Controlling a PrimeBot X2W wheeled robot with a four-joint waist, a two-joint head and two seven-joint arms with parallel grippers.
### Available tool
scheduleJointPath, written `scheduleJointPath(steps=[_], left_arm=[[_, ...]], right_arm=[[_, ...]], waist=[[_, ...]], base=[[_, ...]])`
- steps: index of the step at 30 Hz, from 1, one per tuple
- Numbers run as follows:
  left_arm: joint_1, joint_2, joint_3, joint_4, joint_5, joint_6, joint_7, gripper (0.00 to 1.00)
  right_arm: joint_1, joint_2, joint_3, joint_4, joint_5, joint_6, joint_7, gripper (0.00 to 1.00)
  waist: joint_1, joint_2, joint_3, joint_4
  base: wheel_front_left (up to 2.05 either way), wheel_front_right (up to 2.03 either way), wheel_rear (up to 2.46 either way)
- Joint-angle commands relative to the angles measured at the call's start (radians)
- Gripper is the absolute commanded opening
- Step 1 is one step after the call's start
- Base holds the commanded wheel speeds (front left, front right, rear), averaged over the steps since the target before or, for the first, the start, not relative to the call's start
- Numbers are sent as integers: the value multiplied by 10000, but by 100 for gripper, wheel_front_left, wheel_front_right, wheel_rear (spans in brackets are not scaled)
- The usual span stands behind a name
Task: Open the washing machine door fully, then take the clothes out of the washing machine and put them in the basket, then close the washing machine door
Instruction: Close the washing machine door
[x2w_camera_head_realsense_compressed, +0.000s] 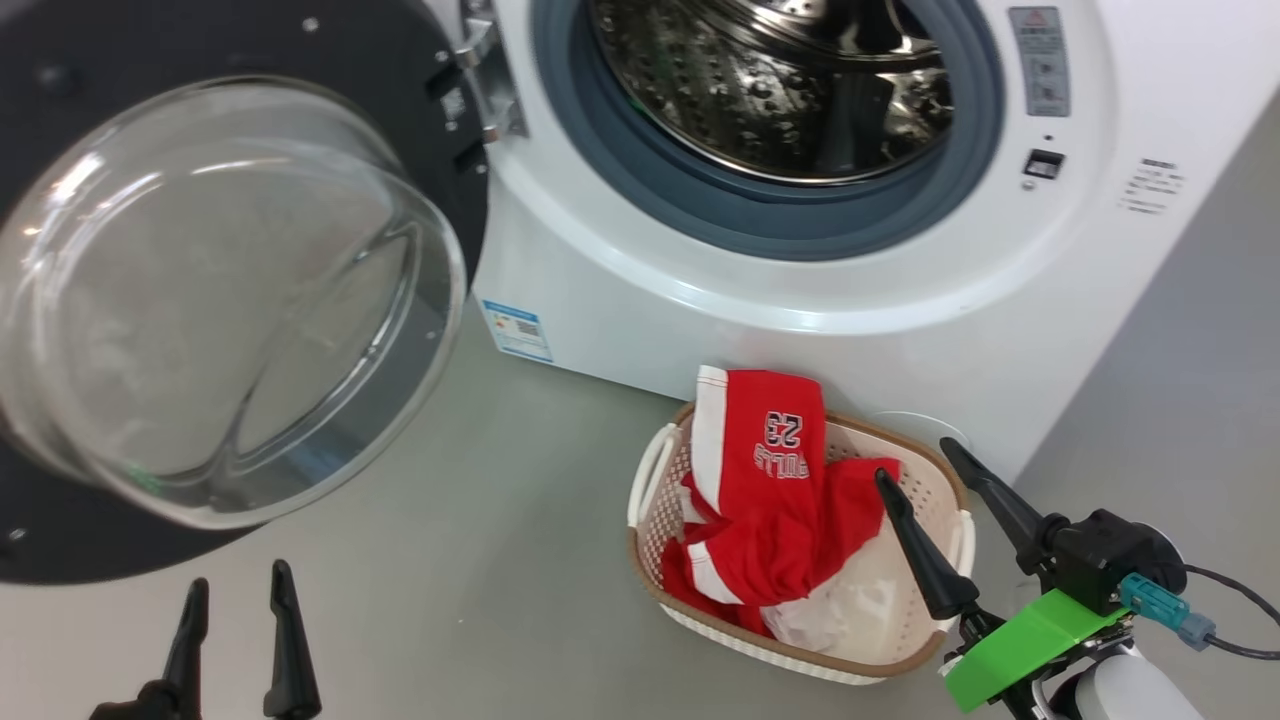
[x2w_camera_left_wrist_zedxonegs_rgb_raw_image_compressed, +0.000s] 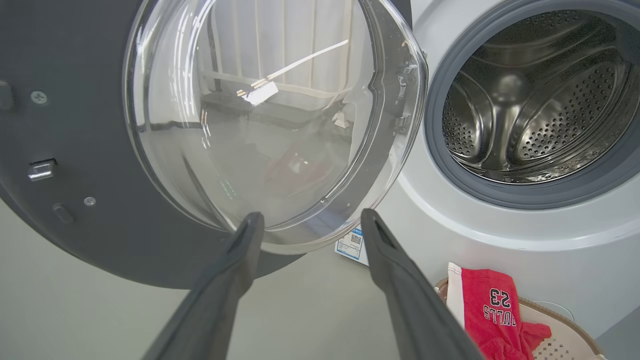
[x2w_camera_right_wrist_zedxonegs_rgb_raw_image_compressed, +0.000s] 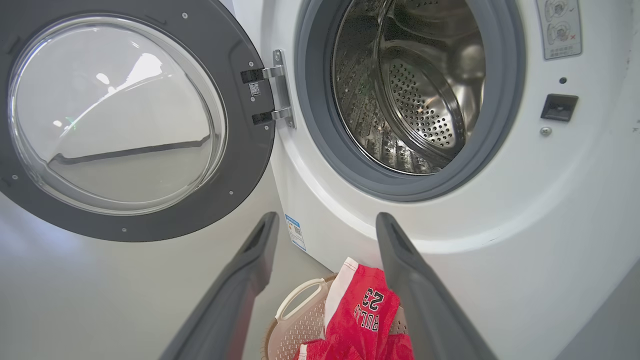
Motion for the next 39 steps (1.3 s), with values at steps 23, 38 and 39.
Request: scheduleJointPath(steps=[23,38,39], left_arm=[[364,158,99,-733,-123,760,-122,100],[341,158,206,-1072,-160,845,-122,84],[318,158,258,-1142,-194,829,-122,65]], right_arm=[[-1023,-205,1033,207,397,16,-48,100],[-1060,-222,1073,238,453,16,-48,100],[-1053,-219,1057,235,448,16,-48,100]], waist=[[0,0,-123,1286],[0,0,-107,1276],[0,0,-108,1276]], base=[[0,0,0],[0,0,0],[0,0,0]])
